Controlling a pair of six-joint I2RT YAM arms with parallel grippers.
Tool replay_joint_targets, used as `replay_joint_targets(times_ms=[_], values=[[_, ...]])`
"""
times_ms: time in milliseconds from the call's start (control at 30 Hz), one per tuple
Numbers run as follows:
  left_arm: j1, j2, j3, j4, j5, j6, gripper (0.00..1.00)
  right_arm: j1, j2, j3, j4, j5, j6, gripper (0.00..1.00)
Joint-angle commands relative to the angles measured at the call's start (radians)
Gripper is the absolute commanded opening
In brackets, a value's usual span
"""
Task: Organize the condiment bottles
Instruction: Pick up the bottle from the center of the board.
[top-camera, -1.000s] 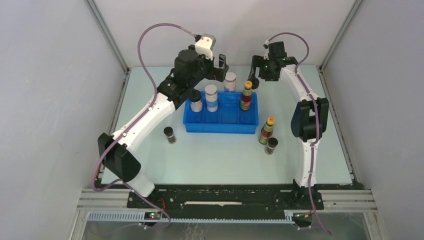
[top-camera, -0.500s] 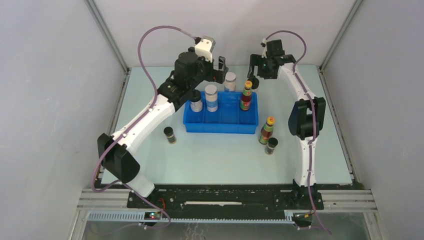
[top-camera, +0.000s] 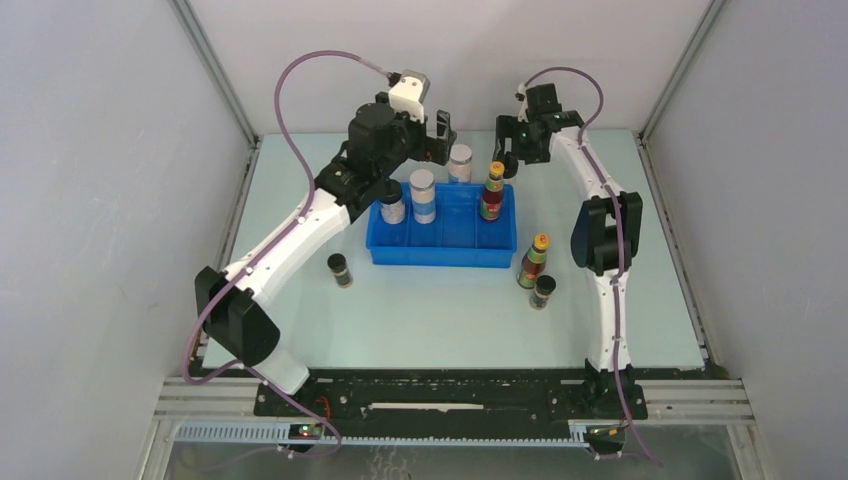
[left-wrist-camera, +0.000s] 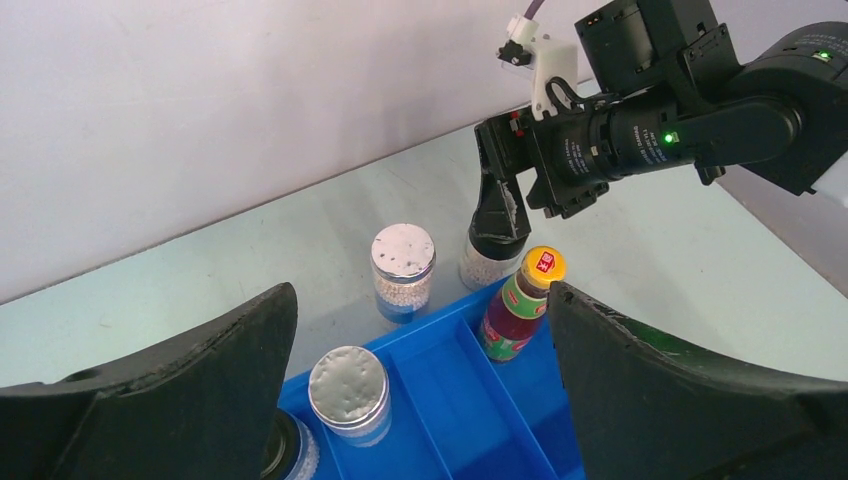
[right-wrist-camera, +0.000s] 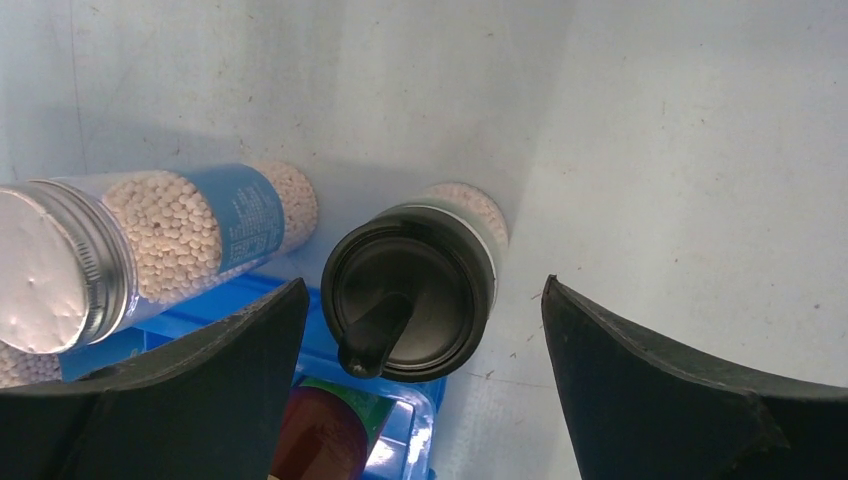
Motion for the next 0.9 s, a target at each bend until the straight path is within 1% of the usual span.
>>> replay_joint_targets(times_ms=[0, 267, 333, 400, 600, 733, 767, 800, 833, 867], values=[[-0.007, -0.042, -0.021, 0.049, -0.008, 0.014, 0.99, 0.007, 0.019, 0.061, -0.016, 0.01, -0.022, 0.95], [-0.003, -0.042, -0.03, 0.058, -0.008, 0.014, 0.99, 0.012, 0.04, 0.076, -0.029, 0.011, -0.028, 0.91], [-0.001, -0.042, -0.033, 0.061, -0.006, 0.012, 0.99, 0.012, 0.044, 0.082, -0.034, 0.011, -0.03, 0.89], [0.001, -0.042, -0.036, 0.063, -0.005, 0.011, 0.99, 0.013, 0.049, 0.087, -0.039, 0.011, -0.031, 0.83], [0.004, -0.046, -0.047, 0.068, -0.006, 0.008, 0.99, 0.016, 0.056, 0.095, -0.055, 0.023, -0.033, 0.63], [0.005, -0.05, -0.053, 0.071, -0.005, 0.005, 0.99, 0.018, 0.056, 0.094, -0.062, 0.031, -0.03, 0.52], [0.004, -0.052, -0.055, 0.071, -0.004, 0.005, 0.99, 0.017, 0.056, 0.094, -0.064, 0.033, -0.028, 0.48], [0.004, -0.054, -0.057, 0.071, -0.006, 0.005, 0.99, 0.018, 0.055, 0.094, -0.065, 0.037, -0.028, 0.42], [0.005, -0.055, -0.058, 0.071, -0.006, 0.005, 0.99, 0.019, 0.055, 0.094, -0.066, 0.038, -0.026, 0.38], [0.005, -0.055, -0.059, 0.071, -0.007, 0.005, 0.99, 0.019, 0.054, 0.094, -0.067, 0.042, -0.025, 0.33]])
